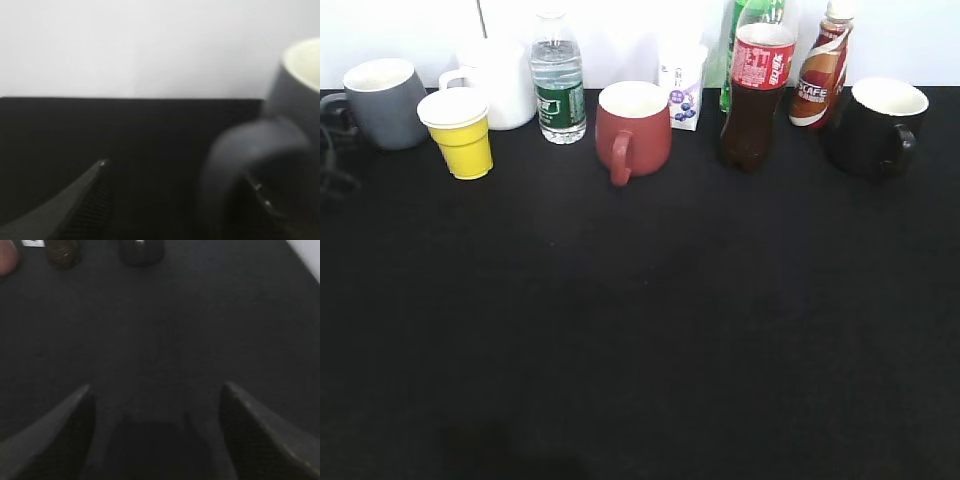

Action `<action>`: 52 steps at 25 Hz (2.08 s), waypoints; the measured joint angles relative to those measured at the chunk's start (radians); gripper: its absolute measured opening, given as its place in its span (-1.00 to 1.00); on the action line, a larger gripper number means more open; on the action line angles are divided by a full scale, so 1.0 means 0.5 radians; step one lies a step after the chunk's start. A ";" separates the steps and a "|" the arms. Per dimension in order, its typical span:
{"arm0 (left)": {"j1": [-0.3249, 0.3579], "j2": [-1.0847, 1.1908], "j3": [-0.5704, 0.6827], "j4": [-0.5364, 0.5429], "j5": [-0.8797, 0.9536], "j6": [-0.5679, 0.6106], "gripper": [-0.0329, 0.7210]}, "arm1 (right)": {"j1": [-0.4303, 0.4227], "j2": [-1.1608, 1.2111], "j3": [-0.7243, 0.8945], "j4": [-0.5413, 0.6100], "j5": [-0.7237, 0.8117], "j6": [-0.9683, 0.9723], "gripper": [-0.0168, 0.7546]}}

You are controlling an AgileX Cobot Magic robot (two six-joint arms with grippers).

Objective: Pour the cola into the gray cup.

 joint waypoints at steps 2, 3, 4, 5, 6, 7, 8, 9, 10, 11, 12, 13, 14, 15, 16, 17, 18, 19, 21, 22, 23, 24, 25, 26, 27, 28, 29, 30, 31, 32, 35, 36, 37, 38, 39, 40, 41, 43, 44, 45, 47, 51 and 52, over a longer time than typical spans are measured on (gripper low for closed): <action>0.002 0.056 -0.117 0.004 0.055 0.000 0.44 | 0.000 0.000 0.000 0.012 0.000 0.000 0.56; 0.002 0.073 -0.142 0.042 0.062 0.000 0.30 | 0.000 0.000 0.000 0.012 0.000 0.000 0.56; 0.002 0.076 -0.152 0.107 0.069 0.000 0.00 | 0.000 0.000 0.000 0.016 0.000 0.000 0.56; 0.000 0.082 -0.154 0.181 0.069 0.000 -0.45 | 0.000 0.000 0.000 0.018 0.000 0.000 0.56; -0.002 0.086 -0.156 0.230 0.049 0.004 -0.71 | 0.000 0.000 0.000 0.018 0.000 0.000 0.56; 0.001 0.095 -0.156 0.246 0.024 0.004 -0.72 | 0.000 0.000 0.000 0.018 0.000 0.000 0.56; 0.001 0.096 -0.156 0.251 0.023 0.004 -0.72 | 0.000 0.000 0.000 0.018 0.000 0.000 0.56; 0.001 0.096 -0.156 0.241 0.023 0.004 -0.72 | 0.000 0.000 0.000 0.019 0.000 0.000 0.56; 0.001 0.092 -0.156 0.193 0.022 0.009 -0.73 | 0.000 0.000 0.000 0.019 0.000 0.000 0.56; 0.003 0.063 -0.153 0.134 0.043 0.019 -0.74 | 0.000 0.000 0.000 0.022 0.000 0.000 0.56; 0.005 0.006 -0.150 0.098 0.070 0.027 -0.75 | 0.000 0.000 0.000 0.024 0.000 0.000 0.56; 0.010 -0.101 -0.121 0.070 0.068 0.029 -0.75 | 0.000 0.000 0.000 0.024 0.000 0.000 0.56; 0.008 -0.235 -0.039 0.070 0.048 0.029 -0.75 | 0.000 0.000 0.000 0.032 0.000 0.000 0.56; -0.002 -0.388 0.079 0.070 -0.008 0.029 -0.75 | 0.000 0.000 -0.004 0.067 -0.015 0.000 0.56; -0.009 -0.567 0.226 0.092 -0.029 0.029 -0.75 | 0.000 0.000 -0.023 0.096 -0.081 0.000 0.56; -0.013 -0.746 0.380 0.113 -0.036 0.029 -0.75 | 0.000 0.024 -0.026 0.116 -0.260 -0.010 0.56; -0.033 -0.954 0.557 0.124 -0.026 0.029 -0.75 | 0.000 0.098 0.000 0.127 -0.493 -0.029 0.56; -0.082 -1.141 0.719 0.128 0.002 0.029 -0.75 | 0.000 0.193 0.073 0.130 -0.778 -0.051 0.56; -0.261 -1.464 1.013 0.180 0.046 0.032 -0.75 | 0.000 0.474 0.332 0.132 -1.502 -0.061 0.54; -0.357 -1.602 1.116 0.193 0.102 0.032 -0.75 | 0.000 0.641 0.479 0.130 -1.973 -0.061 0.51; -0.450 -1.707 1.201 0.195 0.157 0.032 -0.75 | 0.000 0.858 0.598 0.138 -2.377 -0.064 0.50; -0.528 -1.792 1.261 0.195 0.206 0.032 -0.75 | 0.000 1.090 0.639 0.122 -2.640 -0.064 0.49; -0.607 -1.848 1.310 0.195 0.232 0.032 -0.75 | 0.000 1.361 0.647 0.044 -2.840 -0.062 0.48; -0.672 -1.871 1.351 0.195 0.240 0.032 -0.75 | 0.000 1.599 0.647 -0.104 -3.094 -0.026 0.48; -0.730 -1.873 1.385 0.193 0.260 0.032 -0.75 | 0.013 1.839 0.620 -0.184 -3.271 -0.008 0.48; -0.781 -1.873 1.406 0.195 0.282 0.032 -0.75 | 0.053 2.061 0.555 -0.207 -3.358 -0.002 0.48; -0.810 -1.873 1.413 0.197 0.286 0.032 -0.75 | 0.134 2.247 0.484 -0.207 -3.430 0.002 0.48; -0.817 -1.862 1.415 0.195 0.279 0.032 -0.75 | 0.272 2.453 0.413 -0.160 -3.518 -0.029 0.48; -0.817 -1.847 1.415 0.195 0.279 0.032 -0.75 | 0.434 2.633 0.344 0.003 -3.605 -0.141 0.48; -0.819 -1.835 1.416 0.195 0.278 0.032 -0.75 | 0.623 2.820 0.257 0.221 -3.674 -0.303 0.48; -0.819 -1.833 1.416 0.195 0.278 0.032 -0.75 | 0.890 3.341 -0.024 0.567 -4.027 -0.423 0.56; -0.819 -1.833 1.416 0.195 0.278 0.032 -0.75 | 0.896 3.487 -0.117 0.578 -4.104 -0.370 0.68; -0.819 -1.833 1.416 0.195 0.263 0.032 -0.75 | 0.896 3.617 -0.226 0.578 -4.111 -0.333 0.75; -0.819 -1.833 1.416 0.193 0.241 0.032 -0.75 | 0.896 3.711 -0.322 0.552 -4.109 -0.294 0.78; -0.819 -1.833 1.416 0.189 0.225 0.032 -0.75 | 0.896 3.800 -0.428 0.530 -4.094 -0.277 0.78; -0.819 -1.833 1.416 0.187 0.219 0.032 -0.75 | 0.896 3.880 -0.524 0.531 -4.087 -0.273 0.78; -0.819 -1.833 1.416 0.186 0.219 0.032 -0.75 | 0.896 3.957 -0.618 0.551 -4.076 -0.272 0.78; -0.819 -1.833 1.416 0.185 0.219 0.032 -0.75 | 0.891 4.114 -0.793 0.632 -4.071 -0.272 0.78; -0.819 -1.833 1.416 0.185 0.219 0.032 -0.75 | 0.890 4.195 -0.868 0.647 -4.066 -0.274 0.78; -0.819 -1.833 1.416 0.185 0.219 0.032 -0.75 | 0.880 4.258 -0.926 0.657 -4.056 -0.275 0.78; -0.819 -1.833 1.416 0.185 0.219 0.032 -0.75 | 0.852 4.359 -1.039 0.660 -4.053 -0.275 0.77; -0.819 -1.792 1.416 0.185 0.217 0.032 -0.75 | 0.833 4.512 -1.253 0.639 -4.028 -0.275 0.50; -0.819 -1.780 1.416 0.185 0.219 0.032 -0.75 | 0.833 4.532 -1.275 0.629 -4.024 -0.290 0.42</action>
